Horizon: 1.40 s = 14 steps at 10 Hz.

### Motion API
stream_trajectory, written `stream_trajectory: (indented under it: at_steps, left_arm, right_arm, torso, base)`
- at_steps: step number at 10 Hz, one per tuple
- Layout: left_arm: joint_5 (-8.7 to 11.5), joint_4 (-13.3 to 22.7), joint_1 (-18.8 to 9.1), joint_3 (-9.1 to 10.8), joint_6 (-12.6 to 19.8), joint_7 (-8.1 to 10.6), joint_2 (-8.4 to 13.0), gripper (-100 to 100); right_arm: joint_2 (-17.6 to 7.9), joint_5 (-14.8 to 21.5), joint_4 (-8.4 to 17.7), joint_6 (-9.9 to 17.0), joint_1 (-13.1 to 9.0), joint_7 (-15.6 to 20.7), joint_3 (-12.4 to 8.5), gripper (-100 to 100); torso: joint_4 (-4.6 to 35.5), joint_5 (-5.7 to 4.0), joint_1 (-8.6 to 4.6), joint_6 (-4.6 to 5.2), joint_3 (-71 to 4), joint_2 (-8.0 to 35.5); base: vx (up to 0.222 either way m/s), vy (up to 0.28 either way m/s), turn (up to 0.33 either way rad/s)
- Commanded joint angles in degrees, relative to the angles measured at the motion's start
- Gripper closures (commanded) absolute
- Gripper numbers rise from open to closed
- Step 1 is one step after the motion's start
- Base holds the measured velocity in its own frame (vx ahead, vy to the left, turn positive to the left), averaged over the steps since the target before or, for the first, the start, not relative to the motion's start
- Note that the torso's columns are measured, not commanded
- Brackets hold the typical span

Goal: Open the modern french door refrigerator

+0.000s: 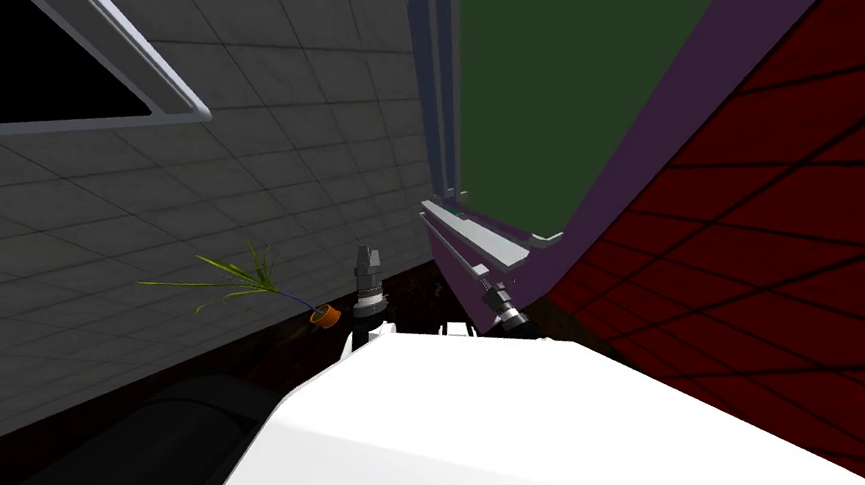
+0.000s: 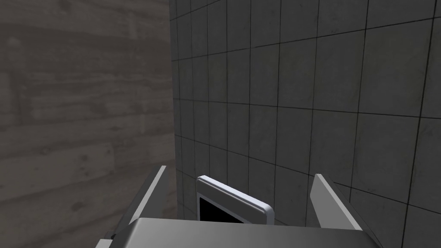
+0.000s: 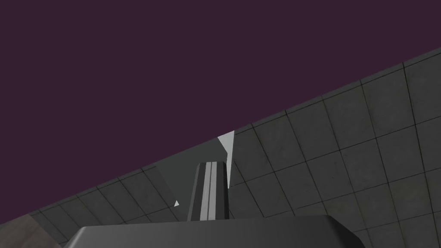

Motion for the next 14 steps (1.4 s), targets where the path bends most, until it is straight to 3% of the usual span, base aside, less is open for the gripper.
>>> stream_trajectory:
  at_steps: [1,4,8,13,14]
  left_arm:
    - [0.0,0.0,0.01,0.01,0.0,0.0,0.01,0]
    - [0.0,0.0,0.02,0.03,0.0,0.0,0.03,0]
    - [0.0,0.0,0.02,0.02,0.0,0.0,0.02,0]
    - [0.0,0.0,0.02,0.03,0.0,0.0,0.03,0]
    - [0.0,0.0,0.02,0.03,0.0,0.0,0.03,0]
  right_arm:
    - [-2.6,0.14,-0.01,0.02,0.19,0.1,0.08,-100]
    - [-7.47,0.51,-0.41,-0.01,0.41,0.46,0.04,-100]
    - [-11.9,1.7,-1.72,-0.08,1.12,1.65,-0.06,-100]
    - [-10.75,6.43,-6.99,-0.48,3.92,6.48,-0.47,-100]
    - [-8.77,7.36,-8.04,-0.57,4.47,7.46,-0.55,-100]
  torso:
    - [-0.03,-0.09,-0.52,0.15,-0.06,-0.1]
    - [-0.01,-0.1,-0.61,0.33,0.1,0.2]
    - [-0.06,-0.05,-0.29,0.27,0.17,0.29]
    - [-0.07,-0.07,-0.36,0.27,0.14,0.25]
    - [-0.06,-0.08,-0.36,0.27,0.16,0.27]
  base:
    - [-0.017,0.025,0.001]
    - [0.008,-0.006,0.003]
    - [0.012,-0.008,0.006]
    - [0.036,-0.012,0.023]
    - [0.039,-0.019,0.02]
